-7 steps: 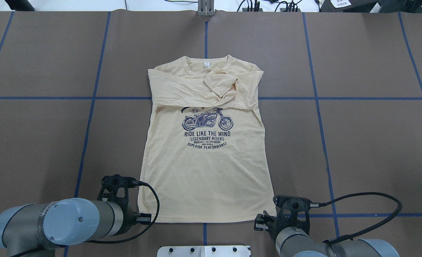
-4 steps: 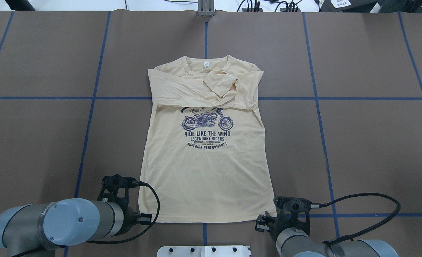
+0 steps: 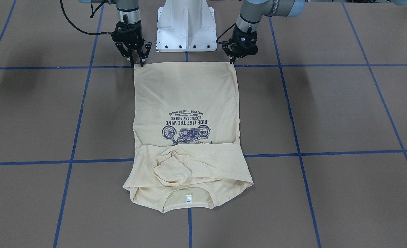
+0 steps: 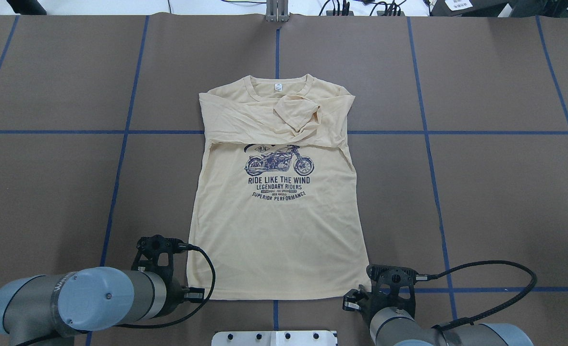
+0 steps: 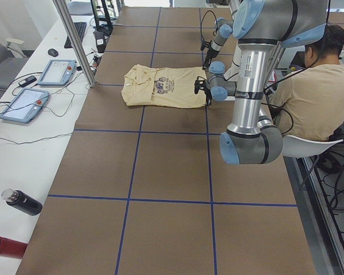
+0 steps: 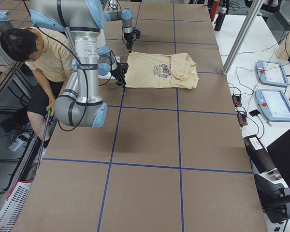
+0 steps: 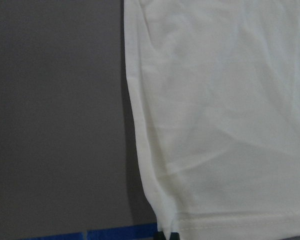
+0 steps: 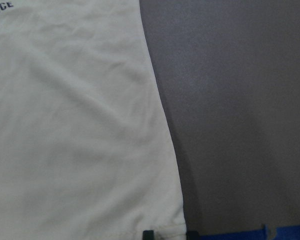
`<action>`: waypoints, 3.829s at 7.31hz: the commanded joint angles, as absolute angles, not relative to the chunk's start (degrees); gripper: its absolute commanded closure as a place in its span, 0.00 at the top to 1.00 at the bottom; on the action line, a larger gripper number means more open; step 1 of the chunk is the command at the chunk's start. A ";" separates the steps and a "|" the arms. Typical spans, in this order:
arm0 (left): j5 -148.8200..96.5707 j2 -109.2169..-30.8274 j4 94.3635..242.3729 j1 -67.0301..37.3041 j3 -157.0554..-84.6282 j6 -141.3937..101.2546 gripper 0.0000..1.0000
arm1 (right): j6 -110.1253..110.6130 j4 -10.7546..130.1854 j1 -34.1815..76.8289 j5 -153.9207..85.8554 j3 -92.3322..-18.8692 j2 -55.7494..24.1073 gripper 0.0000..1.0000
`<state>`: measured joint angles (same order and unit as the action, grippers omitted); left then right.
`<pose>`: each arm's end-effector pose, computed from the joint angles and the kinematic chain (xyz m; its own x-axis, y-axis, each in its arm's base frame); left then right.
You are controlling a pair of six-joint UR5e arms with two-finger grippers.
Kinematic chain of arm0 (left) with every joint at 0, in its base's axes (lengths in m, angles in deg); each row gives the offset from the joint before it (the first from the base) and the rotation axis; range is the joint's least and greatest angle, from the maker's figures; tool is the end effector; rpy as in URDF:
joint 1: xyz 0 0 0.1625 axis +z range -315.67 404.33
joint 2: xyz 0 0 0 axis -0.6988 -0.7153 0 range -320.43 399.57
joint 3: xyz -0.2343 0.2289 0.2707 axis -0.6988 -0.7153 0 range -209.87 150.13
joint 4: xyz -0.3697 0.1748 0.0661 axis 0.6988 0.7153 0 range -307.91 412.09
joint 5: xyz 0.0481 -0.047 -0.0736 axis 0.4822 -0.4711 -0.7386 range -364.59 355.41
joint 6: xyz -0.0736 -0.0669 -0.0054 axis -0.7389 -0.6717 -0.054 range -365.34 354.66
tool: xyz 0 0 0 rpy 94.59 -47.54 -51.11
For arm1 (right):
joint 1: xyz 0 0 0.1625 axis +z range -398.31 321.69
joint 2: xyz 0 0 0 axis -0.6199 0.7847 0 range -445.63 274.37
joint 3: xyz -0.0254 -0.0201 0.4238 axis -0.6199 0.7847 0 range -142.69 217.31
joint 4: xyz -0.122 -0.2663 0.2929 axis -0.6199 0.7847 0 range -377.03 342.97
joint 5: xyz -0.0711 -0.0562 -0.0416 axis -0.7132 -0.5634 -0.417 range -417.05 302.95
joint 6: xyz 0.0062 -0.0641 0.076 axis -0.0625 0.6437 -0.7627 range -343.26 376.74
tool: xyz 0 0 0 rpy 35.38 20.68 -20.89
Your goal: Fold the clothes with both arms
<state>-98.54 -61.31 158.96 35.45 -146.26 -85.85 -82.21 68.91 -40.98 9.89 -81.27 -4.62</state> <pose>0.5054 -0.2070 0.3197 0.5871 0.0746 -0.8061 0.0023 0.9956 0.0939 -0.5202 -0.1483 0.3454 0.7038 0.1106 0.7018 -0.3305 0.9254 0.1856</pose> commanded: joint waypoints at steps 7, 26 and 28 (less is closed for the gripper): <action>-107.06 -61.33 138.60 34.58 -175.38 -84.44 0.00 | -77.30 86.91 -38.26 26.44 -111.72 -3.71 0.00; -100.57 -77.23 156.12 8.82 -132.40 -77.32 0.00 | -64.82 71.30 -6.67 27.41 -70.48 -24.00 0.00; -100.57 -77.85 156.50 9.00 -130.34 -77.32 0.00 | -64.82 67.55 -6.76 27.15 -62.66 -27.18 0.00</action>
